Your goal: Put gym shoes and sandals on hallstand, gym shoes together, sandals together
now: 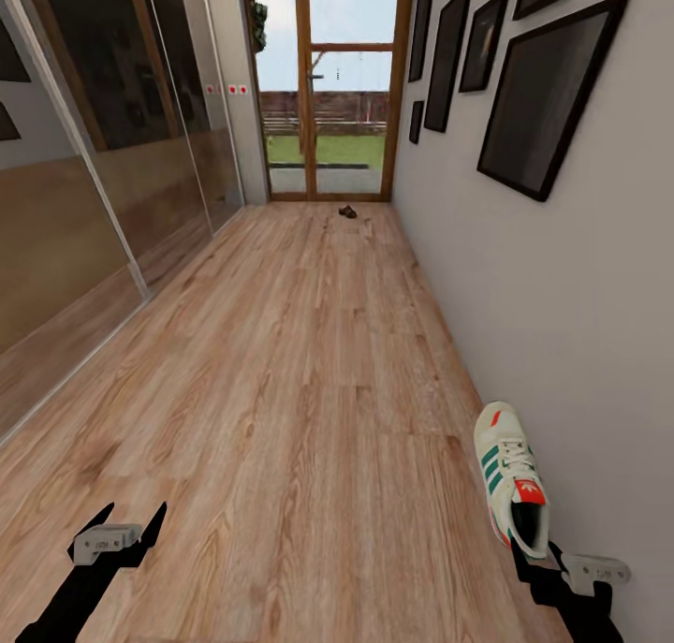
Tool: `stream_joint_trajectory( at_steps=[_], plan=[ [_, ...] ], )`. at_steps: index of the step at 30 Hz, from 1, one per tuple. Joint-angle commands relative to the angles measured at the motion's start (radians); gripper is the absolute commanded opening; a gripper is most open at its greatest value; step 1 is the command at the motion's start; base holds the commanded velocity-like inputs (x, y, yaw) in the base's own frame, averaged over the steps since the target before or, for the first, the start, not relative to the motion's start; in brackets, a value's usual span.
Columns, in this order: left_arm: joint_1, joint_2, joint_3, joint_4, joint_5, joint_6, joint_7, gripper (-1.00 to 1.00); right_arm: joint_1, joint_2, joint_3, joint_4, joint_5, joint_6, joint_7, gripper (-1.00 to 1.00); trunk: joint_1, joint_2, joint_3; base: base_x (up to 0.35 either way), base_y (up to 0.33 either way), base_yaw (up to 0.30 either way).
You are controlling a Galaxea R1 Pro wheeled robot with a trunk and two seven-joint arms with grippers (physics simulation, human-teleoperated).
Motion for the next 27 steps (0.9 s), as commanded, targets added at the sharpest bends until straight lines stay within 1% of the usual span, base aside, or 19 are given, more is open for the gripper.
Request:
stream_joint_trajectory(
  at_steps=[1,8,11,27],
  plan=[
    [0.0,0.0,0.0,0.0,0.0,0.0,0.0,1.0,0.0,0.0,0.0,0.0,-0.002,0.0,-0.001,-1.0,0.0,0.0,0.0,0.328,0.0,0.0],
    [0.0,0.0,-0.001,0.0,-0.001,0.0,0.0,1.0,0.001,0.0,0.036,0.001,0.003,0.002,-0.004,-1.0,0.0,0.0,0.0,0.329,0.0,0.0],
    [0.0,0.0,-0.001,0.0,-0.001,0.0,0.0,1.0,0.001,0.0,0.044,0.002,0.004,0.002,-0.005,-1.0,0.0,0.0,0.0,0.329,0.0,0.0],
    [0.0,0.001,-0.001,0.002,-0.001,0.0,0.001,1.0,0.001,0.0,0.057,0.003,0.006,0.001,-0.008,-1.0,0.0,0.0,0.0,0.329,0.0,0.0]
  ],
)
